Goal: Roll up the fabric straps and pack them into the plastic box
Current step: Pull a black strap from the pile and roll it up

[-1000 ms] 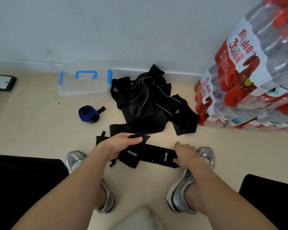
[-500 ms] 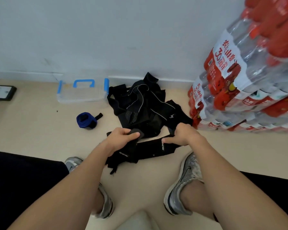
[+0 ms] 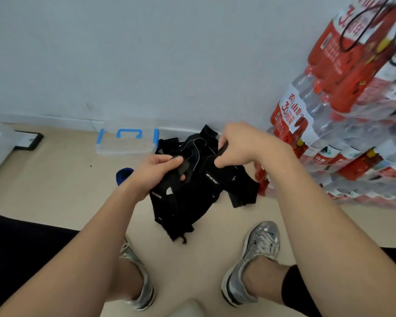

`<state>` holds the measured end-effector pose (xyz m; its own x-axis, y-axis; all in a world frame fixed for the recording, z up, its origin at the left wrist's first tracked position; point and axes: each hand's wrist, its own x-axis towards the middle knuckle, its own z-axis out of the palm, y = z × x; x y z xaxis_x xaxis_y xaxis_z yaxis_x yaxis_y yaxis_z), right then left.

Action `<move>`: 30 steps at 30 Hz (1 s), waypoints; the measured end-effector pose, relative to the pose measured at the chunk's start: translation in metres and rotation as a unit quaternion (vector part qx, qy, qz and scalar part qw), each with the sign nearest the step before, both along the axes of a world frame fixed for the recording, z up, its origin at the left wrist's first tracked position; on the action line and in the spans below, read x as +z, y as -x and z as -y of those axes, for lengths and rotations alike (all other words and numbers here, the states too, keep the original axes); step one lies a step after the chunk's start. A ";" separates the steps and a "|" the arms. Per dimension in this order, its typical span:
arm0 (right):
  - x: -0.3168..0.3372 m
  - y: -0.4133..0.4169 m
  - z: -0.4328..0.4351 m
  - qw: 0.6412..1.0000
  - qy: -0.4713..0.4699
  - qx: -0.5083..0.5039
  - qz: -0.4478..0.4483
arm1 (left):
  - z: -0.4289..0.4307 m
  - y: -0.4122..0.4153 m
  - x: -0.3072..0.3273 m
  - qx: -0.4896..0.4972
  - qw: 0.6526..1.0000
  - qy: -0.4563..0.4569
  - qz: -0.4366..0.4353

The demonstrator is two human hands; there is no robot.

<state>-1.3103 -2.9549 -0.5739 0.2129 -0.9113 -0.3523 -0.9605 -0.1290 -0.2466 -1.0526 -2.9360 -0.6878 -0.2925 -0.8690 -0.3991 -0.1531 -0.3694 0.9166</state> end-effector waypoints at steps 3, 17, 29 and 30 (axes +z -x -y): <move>0.032 -0.003 0.003 0.986 0.072 -0.036 0.146 | 0.010 0.007 0.045 0.050 0.994 0.031 -0.096; 0.103 0.006 0.023 0.882 0.008 -0.075 0.465 | 0.074 0.046 0.207 0.183 0.963 0.156 -0.123; 0.126 -0.026 0.071 0.934 0.072 -0.054 0.347 | 0.141 0.042 0.253 0.196 0.964 0.083 -0.160; 0.125 -0.027 0.078 0.921 0.075 -0.074 0.374 | 0.143 0.038 0.247 0.170 0.967 0.069 -0.176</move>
<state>-1.2832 -3.0330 -0.4489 0.2150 -0.9763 -0.0247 -0.5386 -0.0975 -0.8369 -1.0903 -3.0791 -0.4404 -0.0774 -0.9767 -0.2001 0.2871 -0.2140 0.9337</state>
